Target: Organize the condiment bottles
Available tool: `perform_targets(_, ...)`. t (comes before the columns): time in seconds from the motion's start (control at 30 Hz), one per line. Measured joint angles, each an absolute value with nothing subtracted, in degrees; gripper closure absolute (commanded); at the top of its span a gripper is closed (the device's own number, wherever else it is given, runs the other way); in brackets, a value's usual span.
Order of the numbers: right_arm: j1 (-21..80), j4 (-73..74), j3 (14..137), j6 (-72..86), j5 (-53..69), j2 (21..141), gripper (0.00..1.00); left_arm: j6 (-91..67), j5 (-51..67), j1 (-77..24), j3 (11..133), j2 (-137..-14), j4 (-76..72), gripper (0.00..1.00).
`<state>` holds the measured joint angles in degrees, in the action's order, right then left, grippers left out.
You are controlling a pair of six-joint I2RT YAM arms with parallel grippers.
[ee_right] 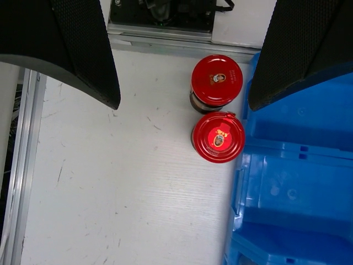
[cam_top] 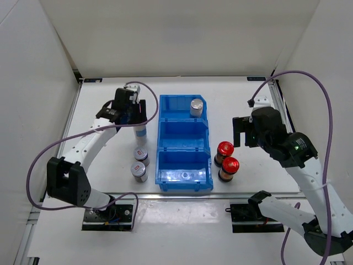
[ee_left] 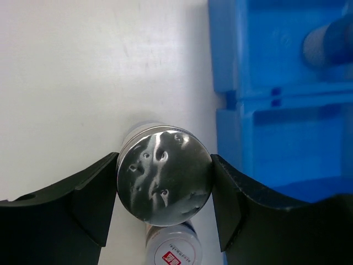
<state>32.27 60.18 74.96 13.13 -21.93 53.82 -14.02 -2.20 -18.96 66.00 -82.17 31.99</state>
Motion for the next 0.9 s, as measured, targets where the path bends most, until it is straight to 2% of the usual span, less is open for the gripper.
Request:
perform_targets(0.23,32.3,61.3,69.0,14.2,-23.1,52.0,0.00,-14.3,-5.4,-22.3,86.8,-83.9,33.1,0.84)
perform_targets(0.43,32.3,63.2,67.7,16.3,-22.6,51.3,0.00,-14.9,-5.8,-27.2,100.6,-94.0,28.9,0.84)
perform_targets(0.77,32.3,63.3,66.8,17.8,-22.3,48.7,0.00,-15.5,-8.4,-31.6,102.0,-112.1,30.2,0.86)
perform_targets(0.9,32.3,63.3,66.5,17.8,-22.1,48.9,0.00,-16.6,-8.7,-32.0,98.9,-112.5,29.2,0.74)
